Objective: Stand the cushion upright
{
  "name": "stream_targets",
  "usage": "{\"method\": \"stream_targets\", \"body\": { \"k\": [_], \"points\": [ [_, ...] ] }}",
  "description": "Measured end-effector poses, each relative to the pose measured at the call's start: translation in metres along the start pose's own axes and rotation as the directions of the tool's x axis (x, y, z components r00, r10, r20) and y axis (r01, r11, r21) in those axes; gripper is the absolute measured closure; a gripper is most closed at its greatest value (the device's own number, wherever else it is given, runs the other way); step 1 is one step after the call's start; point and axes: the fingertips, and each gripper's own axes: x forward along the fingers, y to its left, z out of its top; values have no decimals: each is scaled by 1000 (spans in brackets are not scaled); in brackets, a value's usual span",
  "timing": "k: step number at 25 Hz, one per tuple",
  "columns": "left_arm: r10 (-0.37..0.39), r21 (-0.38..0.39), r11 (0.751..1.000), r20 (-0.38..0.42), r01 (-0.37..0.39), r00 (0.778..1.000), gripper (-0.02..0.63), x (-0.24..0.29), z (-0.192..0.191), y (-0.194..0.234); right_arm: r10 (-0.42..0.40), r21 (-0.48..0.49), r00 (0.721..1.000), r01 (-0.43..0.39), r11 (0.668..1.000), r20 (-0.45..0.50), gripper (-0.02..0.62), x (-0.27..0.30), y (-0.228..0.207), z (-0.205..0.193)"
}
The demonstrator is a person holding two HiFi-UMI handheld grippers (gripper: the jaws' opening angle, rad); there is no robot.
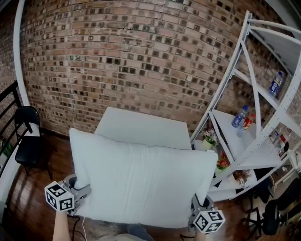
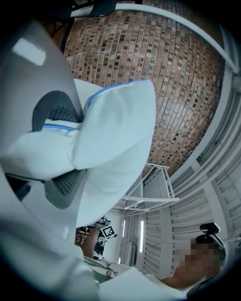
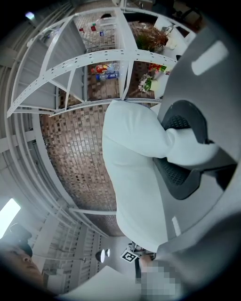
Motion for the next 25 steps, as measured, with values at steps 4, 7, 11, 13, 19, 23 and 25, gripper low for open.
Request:
{"method": "stream_targets", "body": {
  "k": [4, 7, 11, 13, 19, 23, 25],
  "points": [
    [7, 5, 1000, -4, -7, 1000, 379, 22, 9, 12, 7, 4, 1000, -7, 1000, 9, 500, 26, -11, 8],
    [12, 9, 1000, -8, -12, 1000, 379, 40, 19, 21, 8, 12, 1000, -8, 1000, 12, 500, 44, -20, 15],
    [17, 19, 1000, -8, -17, 1000, 379, 69, 34, 26, 16, 33, 999, -17, 999, 30, 500, 70, -44, 22],
    [23, 24, 999, -7, -22, 1000, 379, 84, 41, 30, 21, 35, 999, -22, 999, 31, 500, 83, -54, 26],
    [33, 24, 999, -10, -33, 999, 374, 125, 56, 36, 23, 44, 999, -25, 999, 44, 500, 115, -86, 39],
    [46, 32, 998, -20, -45, 999, 374, 146, 67, 42, 35, 53, 998, -37, 998, 47, 500, 135, -101, 46],
    [50, 28, 998, -24, -49, 998, 374, 158, 69, 43, 39, 53, 998, -41, 998, 43, 500, 144, -109, 48]
  ]
}}
